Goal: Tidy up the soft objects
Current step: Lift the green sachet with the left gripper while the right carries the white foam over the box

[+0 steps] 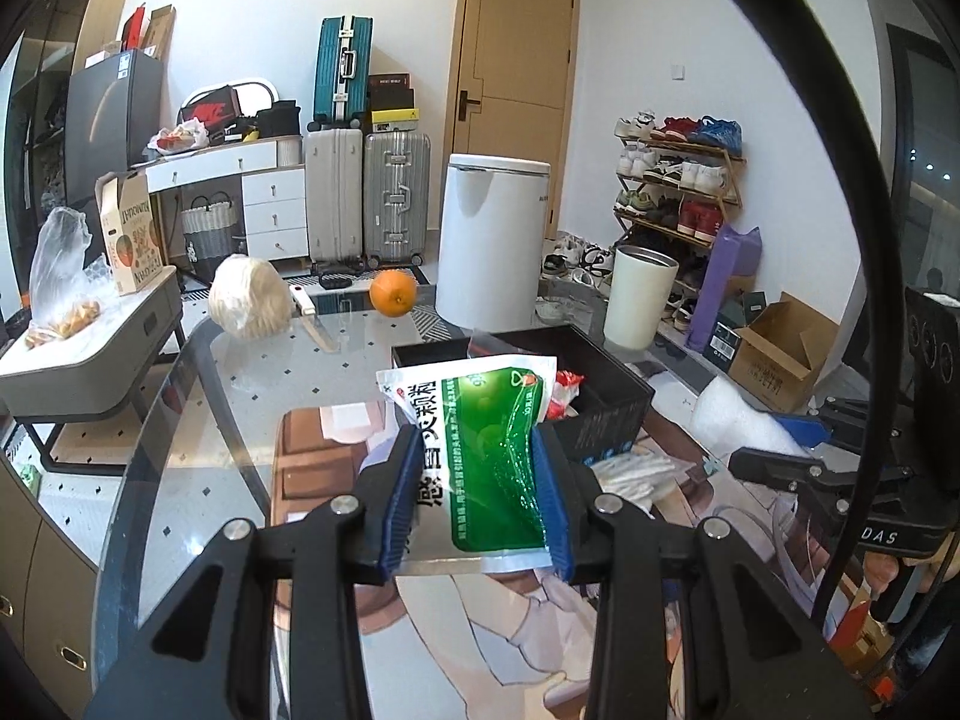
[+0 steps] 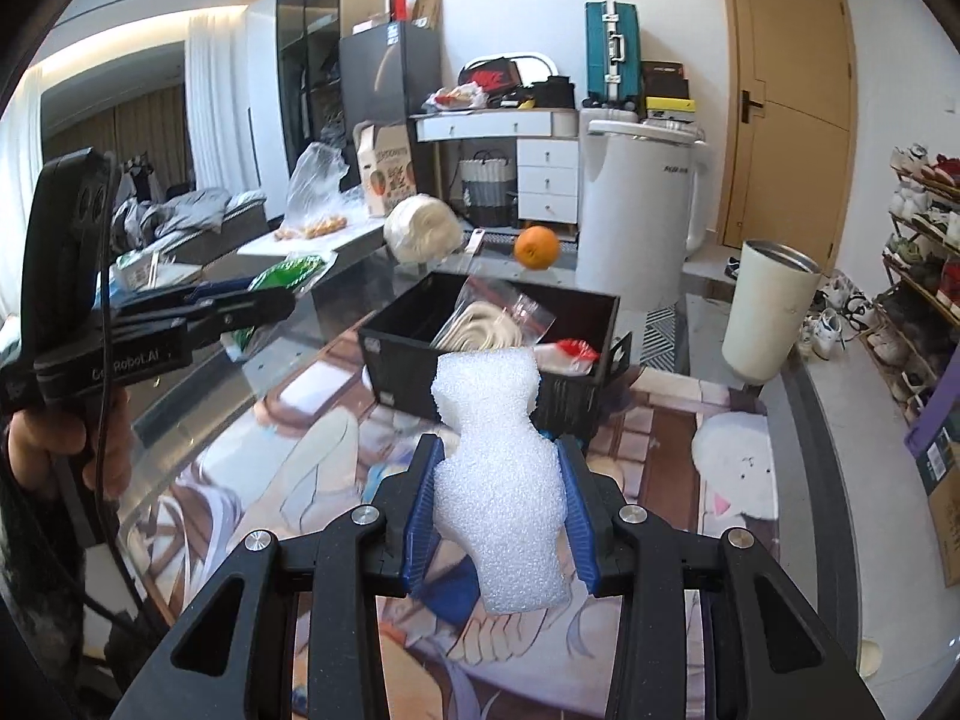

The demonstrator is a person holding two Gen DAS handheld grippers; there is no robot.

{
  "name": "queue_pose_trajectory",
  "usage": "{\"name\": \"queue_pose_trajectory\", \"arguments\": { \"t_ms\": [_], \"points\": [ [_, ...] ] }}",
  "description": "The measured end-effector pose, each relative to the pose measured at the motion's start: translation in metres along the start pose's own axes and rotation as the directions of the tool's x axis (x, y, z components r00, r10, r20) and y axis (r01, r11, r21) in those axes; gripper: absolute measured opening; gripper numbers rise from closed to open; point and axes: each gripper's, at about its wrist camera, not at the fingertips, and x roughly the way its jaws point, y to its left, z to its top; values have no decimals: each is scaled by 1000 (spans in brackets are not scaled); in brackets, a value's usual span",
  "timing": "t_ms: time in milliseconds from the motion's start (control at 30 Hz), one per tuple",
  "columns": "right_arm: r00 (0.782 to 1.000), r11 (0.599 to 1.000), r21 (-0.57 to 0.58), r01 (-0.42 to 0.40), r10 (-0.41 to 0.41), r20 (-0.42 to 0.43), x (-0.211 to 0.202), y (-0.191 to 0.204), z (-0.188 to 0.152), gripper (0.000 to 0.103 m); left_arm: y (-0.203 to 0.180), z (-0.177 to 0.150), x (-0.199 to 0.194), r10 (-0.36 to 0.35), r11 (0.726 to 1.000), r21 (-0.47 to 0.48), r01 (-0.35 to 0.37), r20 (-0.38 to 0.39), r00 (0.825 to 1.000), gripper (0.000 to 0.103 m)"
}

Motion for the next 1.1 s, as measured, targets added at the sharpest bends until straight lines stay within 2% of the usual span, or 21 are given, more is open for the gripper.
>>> {"name": "queue_pose_trajectory", "arguments": {
  "t_ms": [267, 667, 1100],
  "points": [
    [999, 999, 20, 26, -27, 37, 5, -9, 20, 38, 2, 8, 10, 3, 1000, 6, -3, 7, 1000, 36],
    [998, 999, 23, 28, -29, 48, 17, -15, 38, 38, 9, 16, 25, -1, 1000, -11, 1, 12, 1000, 36],
    [1000, 1000, 26, 13, -14, 24, 40, -24, 56, 38, 11, 27, 50, 5, 1000, -2, -5, -13, 1000, 36]
  ]
}}
